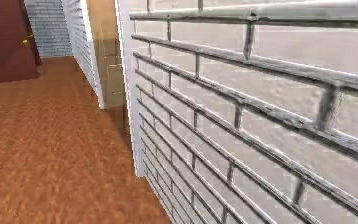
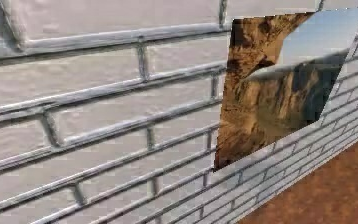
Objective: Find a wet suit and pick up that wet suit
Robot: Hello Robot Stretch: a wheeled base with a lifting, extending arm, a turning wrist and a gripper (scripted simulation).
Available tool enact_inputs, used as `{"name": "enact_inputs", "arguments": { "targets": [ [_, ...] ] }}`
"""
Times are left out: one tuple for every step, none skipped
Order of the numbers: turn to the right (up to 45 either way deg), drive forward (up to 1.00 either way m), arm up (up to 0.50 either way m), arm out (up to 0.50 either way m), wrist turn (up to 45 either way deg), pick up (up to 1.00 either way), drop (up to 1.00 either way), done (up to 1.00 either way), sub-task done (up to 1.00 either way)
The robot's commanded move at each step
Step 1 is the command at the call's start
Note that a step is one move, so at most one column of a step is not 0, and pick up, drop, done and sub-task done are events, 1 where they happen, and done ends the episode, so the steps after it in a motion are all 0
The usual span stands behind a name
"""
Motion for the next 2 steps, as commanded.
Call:
{"name": "enact_inputs", "arguments": {
  "targets": [
    [-45.0, 0.00, 0.00, 0.00, 0.0, 0.00, 0.00, 0.00, 0.00],
    [-45.0, 0.00, 0.00, 0.00, 0.0, 0.00, 0.00, 0.00, 0.00]
  ]
}}
